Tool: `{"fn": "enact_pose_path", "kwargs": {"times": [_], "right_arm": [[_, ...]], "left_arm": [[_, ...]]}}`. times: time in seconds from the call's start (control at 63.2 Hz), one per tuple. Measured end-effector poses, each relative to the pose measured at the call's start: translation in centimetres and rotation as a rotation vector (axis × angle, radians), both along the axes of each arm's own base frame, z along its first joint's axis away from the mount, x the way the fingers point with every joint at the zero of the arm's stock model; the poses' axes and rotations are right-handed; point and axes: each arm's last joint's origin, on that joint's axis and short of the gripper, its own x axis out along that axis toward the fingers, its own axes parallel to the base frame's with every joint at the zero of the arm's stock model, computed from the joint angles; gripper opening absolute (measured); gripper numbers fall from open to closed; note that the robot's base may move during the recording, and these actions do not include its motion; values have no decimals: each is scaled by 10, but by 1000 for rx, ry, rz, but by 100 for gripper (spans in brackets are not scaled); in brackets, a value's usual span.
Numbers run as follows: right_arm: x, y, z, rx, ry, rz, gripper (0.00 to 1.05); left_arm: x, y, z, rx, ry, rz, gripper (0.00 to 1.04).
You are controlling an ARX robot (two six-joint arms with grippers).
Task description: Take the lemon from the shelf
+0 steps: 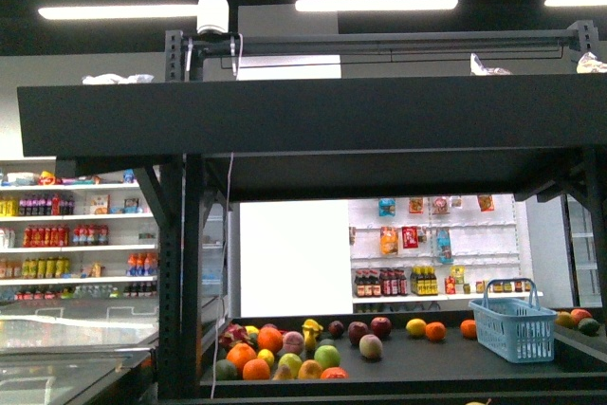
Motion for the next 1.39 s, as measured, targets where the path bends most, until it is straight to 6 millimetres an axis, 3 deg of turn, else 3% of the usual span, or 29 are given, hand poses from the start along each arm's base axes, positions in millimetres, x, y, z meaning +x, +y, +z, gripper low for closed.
{"fn": "enact_pose_path", "kwargs": {"times": [0.649,0.759,0.839,0.934,0.949,0.965,0.981,1.028,1.392], "right_arm": [[0,0,0,0,0,0,97],[0,0,0,0,0,0,97],[0,0,0,0,0,1,97],[0,0,0,0,0,0,97],[0,0,0,0,0,0,97],[0,0,0,0,0,0,97],[0,0,0,0,0,0,97],[0,0,0,0,-1,0,97],[0,0,0,0,-1,0,97]], "left_arm": [[0,0,0,0,0,-1,97],[5,1,1,-321,194,22,97],[17,8,20,-595,216,11,97],[40,29,54,-797,180,31,97],[88,90,86,-1010,142,176,97],[92,94,86,-1022,144,190,97],[110,115,87,-1109,148,235,97],[128,131,91,-1160,137,259,97],[219,182,91,-1319,25,215,97]]}}
